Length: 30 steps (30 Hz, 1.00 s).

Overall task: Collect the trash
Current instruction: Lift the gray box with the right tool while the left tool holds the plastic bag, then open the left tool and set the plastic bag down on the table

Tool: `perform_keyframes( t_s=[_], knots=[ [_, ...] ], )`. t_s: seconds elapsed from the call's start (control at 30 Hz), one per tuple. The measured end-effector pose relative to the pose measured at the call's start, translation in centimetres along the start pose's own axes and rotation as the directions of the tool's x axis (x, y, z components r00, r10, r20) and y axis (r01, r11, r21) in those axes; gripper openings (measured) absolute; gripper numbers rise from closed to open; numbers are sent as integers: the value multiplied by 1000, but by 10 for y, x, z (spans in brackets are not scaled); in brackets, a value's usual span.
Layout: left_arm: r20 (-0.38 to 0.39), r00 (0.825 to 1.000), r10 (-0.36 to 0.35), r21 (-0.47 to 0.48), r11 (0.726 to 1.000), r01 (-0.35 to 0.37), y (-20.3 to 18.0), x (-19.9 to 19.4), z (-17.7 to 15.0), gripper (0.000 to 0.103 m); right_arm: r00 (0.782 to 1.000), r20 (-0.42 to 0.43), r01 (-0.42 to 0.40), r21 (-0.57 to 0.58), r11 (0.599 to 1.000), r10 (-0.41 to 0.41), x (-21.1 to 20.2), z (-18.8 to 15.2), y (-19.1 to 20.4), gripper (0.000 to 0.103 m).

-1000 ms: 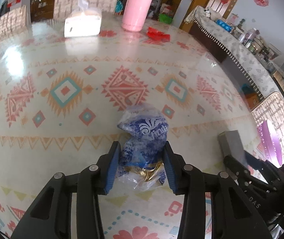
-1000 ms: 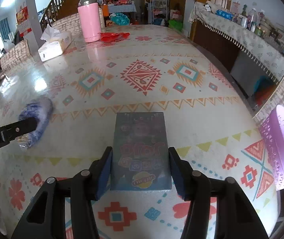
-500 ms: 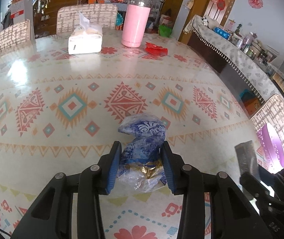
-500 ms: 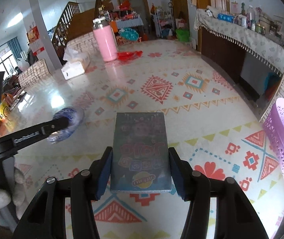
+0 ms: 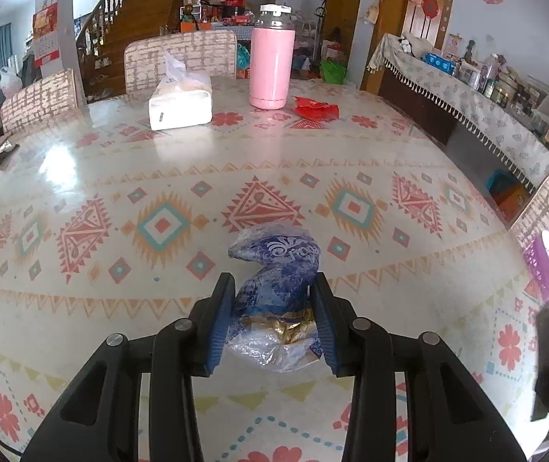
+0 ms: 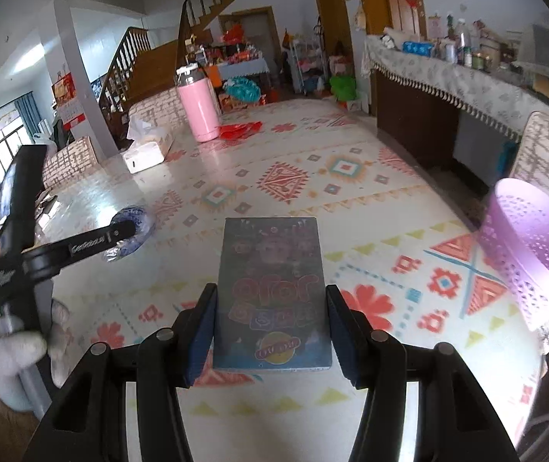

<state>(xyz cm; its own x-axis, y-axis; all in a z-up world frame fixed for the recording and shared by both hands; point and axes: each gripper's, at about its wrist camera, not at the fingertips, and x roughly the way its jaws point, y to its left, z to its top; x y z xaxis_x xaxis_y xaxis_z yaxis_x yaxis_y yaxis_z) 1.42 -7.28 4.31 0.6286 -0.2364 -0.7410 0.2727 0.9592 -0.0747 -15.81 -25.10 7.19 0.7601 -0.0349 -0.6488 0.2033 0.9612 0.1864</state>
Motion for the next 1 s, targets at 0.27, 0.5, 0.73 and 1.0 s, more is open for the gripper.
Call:
perform_keyframes(
  t_s=[0.27,0.5,0.73,1.0],
  knots=[
    [51,995,86,42,995,-88,-14,-20,1,39,999,44,-13,28,1000,12,-30,-17,-25,59],
    [63,991,118,45,992,-121,-27,-64,-17,39,998,48,-42,77,996,38,-36,-30,-50,59],
    [132,981,144,104,982,-159,-53,-101,-31,39,997,60,-61,117,991,54,-38,-37,-65,59],
    [159,980,118,155,977,-143,-78,-108,-36,39,997,56,-65,125,990,59,-36,-40,-75,59]
  ],
)
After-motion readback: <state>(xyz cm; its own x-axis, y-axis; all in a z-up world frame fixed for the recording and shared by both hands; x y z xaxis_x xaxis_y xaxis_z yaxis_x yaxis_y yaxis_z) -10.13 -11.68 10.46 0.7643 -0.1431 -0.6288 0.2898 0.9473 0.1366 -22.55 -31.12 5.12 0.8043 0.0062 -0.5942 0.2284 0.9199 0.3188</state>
